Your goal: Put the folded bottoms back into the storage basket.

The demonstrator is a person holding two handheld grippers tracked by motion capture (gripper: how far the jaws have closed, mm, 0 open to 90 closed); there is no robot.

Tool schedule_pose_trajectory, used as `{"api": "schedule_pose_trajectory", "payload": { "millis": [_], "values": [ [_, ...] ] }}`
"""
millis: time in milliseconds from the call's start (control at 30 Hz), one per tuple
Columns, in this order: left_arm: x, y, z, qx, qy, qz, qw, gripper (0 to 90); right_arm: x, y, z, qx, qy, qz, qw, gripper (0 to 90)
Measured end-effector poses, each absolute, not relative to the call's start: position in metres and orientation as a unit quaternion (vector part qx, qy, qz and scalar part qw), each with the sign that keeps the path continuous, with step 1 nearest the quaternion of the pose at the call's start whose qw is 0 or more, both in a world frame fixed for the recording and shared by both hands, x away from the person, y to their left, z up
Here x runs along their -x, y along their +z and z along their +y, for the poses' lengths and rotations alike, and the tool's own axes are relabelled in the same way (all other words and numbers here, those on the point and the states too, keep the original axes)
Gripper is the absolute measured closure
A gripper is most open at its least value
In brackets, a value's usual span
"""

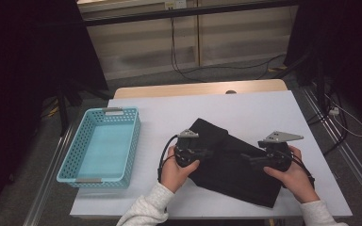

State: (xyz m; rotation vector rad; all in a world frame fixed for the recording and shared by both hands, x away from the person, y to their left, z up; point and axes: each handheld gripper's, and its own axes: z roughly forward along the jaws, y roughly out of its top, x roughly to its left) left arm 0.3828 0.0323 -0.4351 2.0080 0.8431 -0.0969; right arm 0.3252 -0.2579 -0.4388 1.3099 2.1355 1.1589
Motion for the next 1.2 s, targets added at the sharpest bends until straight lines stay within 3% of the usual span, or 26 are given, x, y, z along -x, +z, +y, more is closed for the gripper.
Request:
{"api": "schedule_pose_trajectory", "payload": {
  "millis": [700,1200],
  "values": [
    [-0.364,-0.44,0.019,-0.831,-0.046,0.309,0.46,85.4,-0.33,-0.441,-0.254,-0.476,0.405,0.754,0.203,19.4],
    [-0.375,-0.427,0.049,-0.829,-0.002,0.318,0.46,42.7,-0.358,-0.444,-0.238,-0.493,0.389,0.754,0.195,38.2]
  ]
}}
